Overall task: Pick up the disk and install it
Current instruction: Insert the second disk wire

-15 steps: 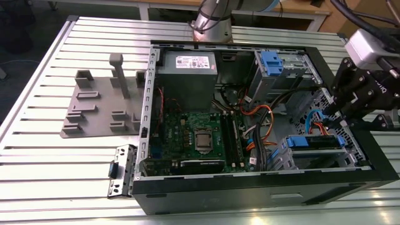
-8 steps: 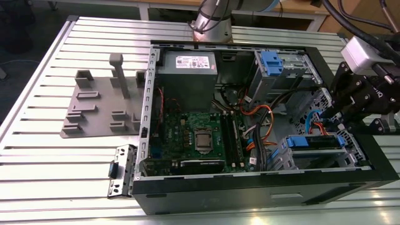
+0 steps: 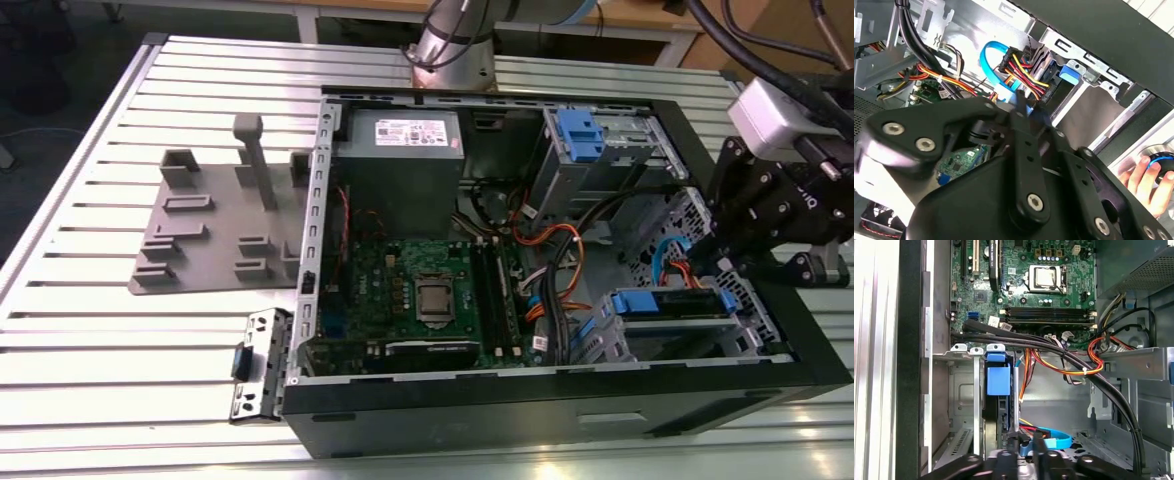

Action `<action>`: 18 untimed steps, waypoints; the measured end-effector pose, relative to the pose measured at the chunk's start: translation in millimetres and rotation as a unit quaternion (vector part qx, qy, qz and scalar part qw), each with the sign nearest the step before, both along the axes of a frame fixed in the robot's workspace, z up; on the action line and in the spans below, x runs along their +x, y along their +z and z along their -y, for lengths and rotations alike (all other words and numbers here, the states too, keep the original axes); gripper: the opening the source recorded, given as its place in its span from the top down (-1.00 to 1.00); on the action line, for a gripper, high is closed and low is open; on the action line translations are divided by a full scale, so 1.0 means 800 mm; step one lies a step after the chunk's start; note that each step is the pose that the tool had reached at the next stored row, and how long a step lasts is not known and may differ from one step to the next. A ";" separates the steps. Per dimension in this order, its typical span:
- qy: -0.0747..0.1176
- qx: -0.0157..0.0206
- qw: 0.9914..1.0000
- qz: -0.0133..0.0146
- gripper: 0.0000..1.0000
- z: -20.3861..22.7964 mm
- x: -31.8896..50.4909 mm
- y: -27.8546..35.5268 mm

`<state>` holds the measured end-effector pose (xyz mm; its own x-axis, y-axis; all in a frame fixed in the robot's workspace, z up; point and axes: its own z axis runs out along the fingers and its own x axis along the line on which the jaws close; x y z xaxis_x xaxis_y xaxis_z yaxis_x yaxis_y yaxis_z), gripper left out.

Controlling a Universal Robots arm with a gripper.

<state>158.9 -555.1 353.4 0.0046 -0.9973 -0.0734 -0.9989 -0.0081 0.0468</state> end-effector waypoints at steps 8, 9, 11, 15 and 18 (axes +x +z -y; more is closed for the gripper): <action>0.000 0.000 1.000 0.000 0.68 0.0003 0.000 -0.0003; 0.000 0.000 1.000 0.000 0.68 0.0004 0.000 -0.0003; 0.001 0.000 1.000 0.000 0.68 0.0007 -0.002 -0.0004; 0.008 0.000 1.000 0.000 0.68 0.0047 -0.006 -0.0008; 0.017 0.000 1.000 0.000 0.68 0.0073 -0.008 -0.0017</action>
